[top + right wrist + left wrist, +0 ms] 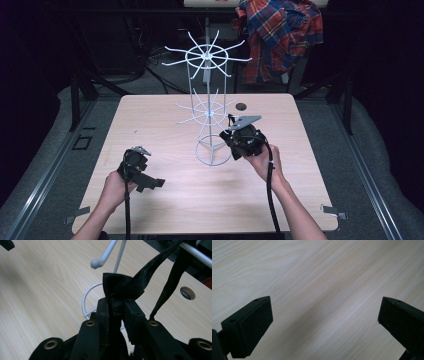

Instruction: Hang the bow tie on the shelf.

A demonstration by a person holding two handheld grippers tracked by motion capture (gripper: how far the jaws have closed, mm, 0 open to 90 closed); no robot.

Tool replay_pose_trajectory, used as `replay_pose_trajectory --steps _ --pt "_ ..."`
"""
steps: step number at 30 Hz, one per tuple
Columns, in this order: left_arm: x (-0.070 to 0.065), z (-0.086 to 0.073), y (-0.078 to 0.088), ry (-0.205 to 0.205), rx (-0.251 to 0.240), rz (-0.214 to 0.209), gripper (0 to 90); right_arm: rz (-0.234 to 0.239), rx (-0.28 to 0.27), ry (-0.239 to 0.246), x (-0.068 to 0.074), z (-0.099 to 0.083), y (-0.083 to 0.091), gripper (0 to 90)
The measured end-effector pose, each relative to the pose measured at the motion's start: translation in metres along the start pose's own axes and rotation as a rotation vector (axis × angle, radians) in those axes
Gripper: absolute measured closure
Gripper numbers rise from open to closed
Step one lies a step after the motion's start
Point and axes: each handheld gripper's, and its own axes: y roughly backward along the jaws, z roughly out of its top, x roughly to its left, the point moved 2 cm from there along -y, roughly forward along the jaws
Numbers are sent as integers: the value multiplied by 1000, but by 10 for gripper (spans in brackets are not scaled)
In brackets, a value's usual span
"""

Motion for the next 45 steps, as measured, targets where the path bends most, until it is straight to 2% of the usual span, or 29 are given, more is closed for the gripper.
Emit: replay_pose_trajectory --steps 11,19,20,22,30,37,45 --pt "0 0 0 0 0 2 0 8 19 1 0 -3 -8 764" --pt "0 0 -1 -2 3 0 0 19 7 -18 -1 -4 -11 749" --pt "0 0 -1 -1 4 1 0 31 -7 -39 -2 -5 -12 747" --pt "-1 0 -1 -4 5 2 0 38 -8 -50 -3 -5 -12 748" --pt "-3 0 -3 -18 26 10 0 32 -5 -73 -3 -6 -15 751" --pt "-2 0 -2 -11 25 9 0 55 -5 -80 -2 -4 -14 690" --pt "-2 0 -3 -9 27 7 0 79 -10 -99 -4 -2 -7 545"
